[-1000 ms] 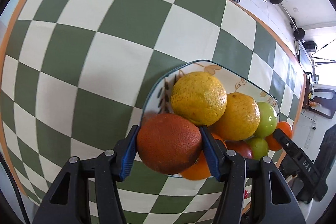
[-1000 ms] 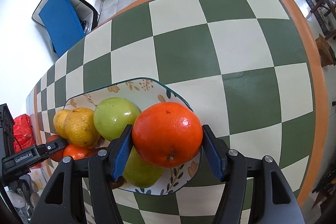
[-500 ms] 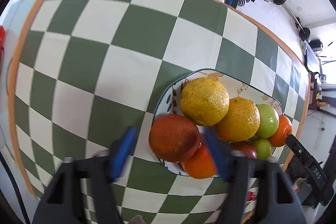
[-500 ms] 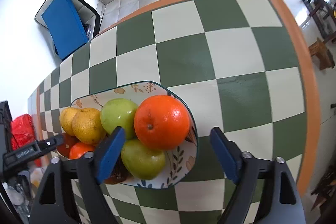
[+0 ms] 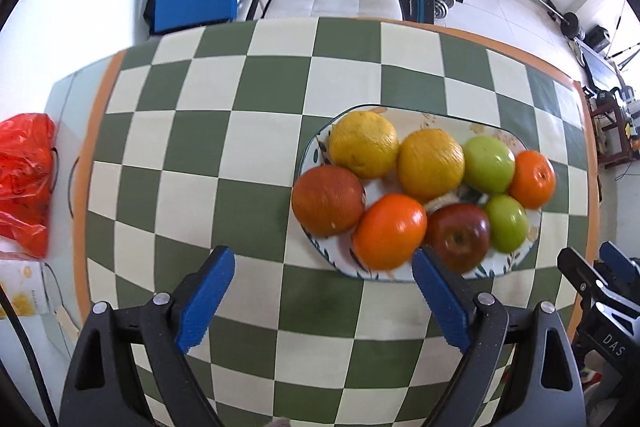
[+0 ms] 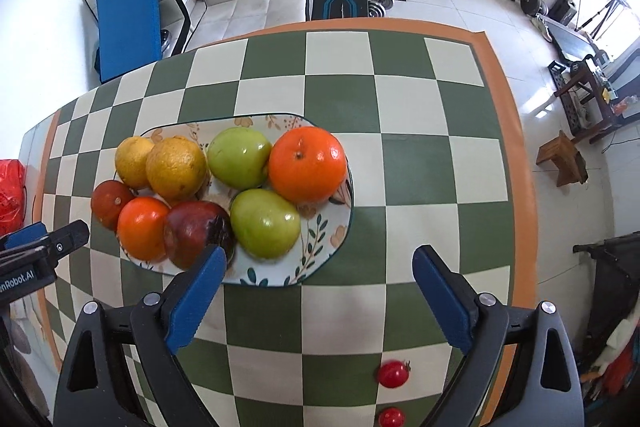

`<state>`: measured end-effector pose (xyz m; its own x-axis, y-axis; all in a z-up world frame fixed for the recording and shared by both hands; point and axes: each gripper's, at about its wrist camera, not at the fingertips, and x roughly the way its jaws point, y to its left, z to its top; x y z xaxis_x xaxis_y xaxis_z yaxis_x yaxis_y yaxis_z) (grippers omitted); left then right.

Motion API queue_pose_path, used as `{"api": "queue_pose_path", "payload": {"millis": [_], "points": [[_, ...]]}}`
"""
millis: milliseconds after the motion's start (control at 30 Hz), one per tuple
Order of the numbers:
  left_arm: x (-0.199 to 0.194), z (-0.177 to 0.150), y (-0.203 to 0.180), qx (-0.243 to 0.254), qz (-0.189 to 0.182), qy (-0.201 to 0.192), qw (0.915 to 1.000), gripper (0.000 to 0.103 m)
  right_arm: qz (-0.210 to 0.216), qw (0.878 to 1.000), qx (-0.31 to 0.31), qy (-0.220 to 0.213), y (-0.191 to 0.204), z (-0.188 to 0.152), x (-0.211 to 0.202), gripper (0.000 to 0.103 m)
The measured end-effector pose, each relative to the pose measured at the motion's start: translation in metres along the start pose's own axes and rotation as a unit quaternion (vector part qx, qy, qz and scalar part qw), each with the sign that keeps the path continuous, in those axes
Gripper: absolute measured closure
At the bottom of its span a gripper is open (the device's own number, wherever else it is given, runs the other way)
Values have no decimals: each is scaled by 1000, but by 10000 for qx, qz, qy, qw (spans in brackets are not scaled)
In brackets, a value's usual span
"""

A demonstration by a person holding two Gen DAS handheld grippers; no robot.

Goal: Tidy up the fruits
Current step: 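Open both tools and lift them away from the plate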

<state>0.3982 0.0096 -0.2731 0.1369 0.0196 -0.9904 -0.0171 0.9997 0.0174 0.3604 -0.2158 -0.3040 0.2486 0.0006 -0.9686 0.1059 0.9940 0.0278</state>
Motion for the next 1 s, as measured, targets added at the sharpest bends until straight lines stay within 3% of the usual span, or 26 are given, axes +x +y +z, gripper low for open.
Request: {"api": "queue_pose_path", "payload": {"millis": [500, 1000], "points": [[-107, -54, -9, 196, -132, -1029, 9944, 12, 7, 9963, -58, -853, 1, -47, -109, 6], [-207, -121, -9, 205, -371, -1712, 9843, 12, 172, 9847, -182, -1724, 6, -115, -241, 6]]}}
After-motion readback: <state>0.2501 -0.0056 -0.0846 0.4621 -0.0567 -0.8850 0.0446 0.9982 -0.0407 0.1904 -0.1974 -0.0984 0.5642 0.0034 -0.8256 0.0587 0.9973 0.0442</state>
